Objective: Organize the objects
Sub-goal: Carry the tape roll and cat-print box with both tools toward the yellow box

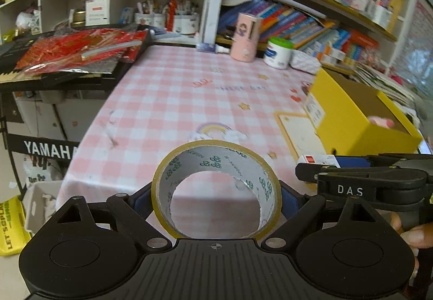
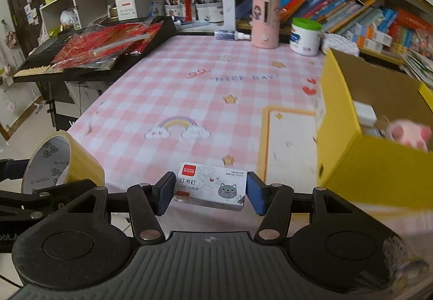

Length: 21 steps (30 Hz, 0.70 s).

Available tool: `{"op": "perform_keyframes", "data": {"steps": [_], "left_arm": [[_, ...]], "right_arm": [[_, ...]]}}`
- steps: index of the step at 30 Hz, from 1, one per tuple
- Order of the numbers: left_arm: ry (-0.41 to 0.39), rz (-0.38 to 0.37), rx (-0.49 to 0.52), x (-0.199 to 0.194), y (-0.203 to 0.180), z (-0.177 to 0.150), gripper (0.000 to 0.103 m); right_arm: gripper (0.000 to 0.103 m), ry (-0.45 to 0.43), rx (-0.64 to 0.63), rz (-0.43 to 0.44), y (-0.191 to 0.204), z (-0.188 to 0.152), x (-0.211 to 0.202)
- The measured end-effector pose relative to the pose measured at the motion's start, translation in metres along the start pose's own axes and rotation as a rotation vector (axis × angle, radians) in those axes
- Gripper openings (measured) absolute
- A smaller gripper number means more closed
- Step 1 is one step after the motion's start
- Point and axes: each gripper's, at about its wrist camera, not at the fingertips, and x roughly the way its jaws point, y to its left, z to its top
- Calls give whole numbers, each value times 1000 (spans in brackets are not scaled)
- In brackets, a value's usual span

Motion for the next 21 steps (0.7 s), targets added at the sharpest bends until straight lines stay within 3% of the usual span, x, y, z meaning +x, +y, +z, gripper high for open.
{"op": "perform_keyframes", "data": {"steps": [9, 21], "left_arm": [[43, -88, 84, -10, -23, -24, 90], [67, -242, 231, -3, -79, -27, 90]], "right_arm": [[54, 13, 99, -63, -11, -46, -34], [54, -3, 250, -212, -57, -80, -76]]}}
